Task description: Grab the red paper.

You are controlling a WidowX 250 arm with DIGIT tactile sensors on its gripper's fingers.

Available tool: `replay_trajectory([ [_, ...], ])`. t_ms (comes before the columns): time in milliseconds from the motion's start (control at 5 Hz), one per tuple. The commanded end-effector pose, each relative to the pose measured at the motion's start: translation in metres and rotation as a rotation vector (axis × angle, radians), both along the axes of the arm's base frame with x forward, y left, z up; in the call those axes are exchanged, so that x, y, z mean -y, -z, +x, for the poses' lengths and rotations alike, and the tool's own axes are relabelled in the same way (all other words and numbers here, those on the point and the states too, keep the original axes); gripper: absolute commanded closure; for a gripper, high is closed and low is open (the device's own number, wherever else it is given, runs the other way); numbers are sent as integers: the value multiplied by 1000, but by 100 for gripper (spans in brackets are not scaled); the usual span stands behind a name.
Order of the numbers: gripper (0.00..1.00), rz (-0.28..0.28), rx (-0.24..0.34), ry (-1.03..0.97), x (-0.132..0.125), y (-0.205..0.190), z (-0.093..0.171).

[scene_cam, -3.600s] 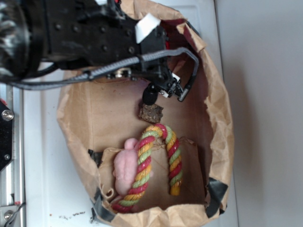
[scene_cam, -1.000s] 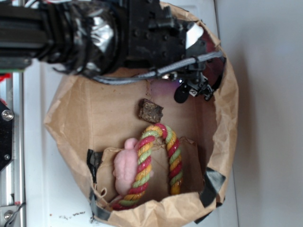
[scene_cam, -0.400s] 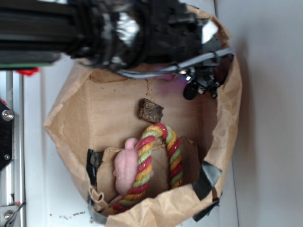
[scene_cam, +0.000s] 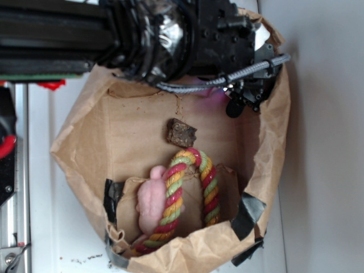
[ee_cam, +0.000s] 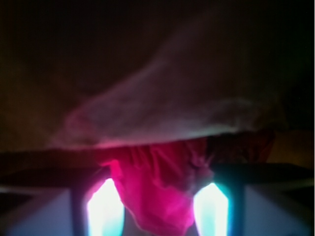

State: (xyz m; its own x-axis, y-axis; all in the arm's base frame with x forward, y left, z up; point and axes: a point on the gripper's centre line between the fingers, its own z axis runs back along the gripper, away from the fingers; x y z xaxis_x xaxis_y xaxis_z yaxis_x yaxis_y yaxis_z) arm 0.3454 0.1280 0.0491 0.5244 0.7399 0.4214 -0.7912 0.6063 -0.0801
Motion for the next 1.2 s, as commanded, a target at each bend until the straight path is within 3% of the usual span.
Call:
replay_trajectory([
  [0, 100, 17, 108, 16, -29, -24, 2],
  [200, 100, 9, 125, 36, -28, -24, 2],
  [400, 100, -44, 175, 95, 12, -62, -34],
  [600, 100, -117, 196, 153, 29, -88, -34],
  [1000, 100, -315, 209, 286, 60, -139, -27],
])
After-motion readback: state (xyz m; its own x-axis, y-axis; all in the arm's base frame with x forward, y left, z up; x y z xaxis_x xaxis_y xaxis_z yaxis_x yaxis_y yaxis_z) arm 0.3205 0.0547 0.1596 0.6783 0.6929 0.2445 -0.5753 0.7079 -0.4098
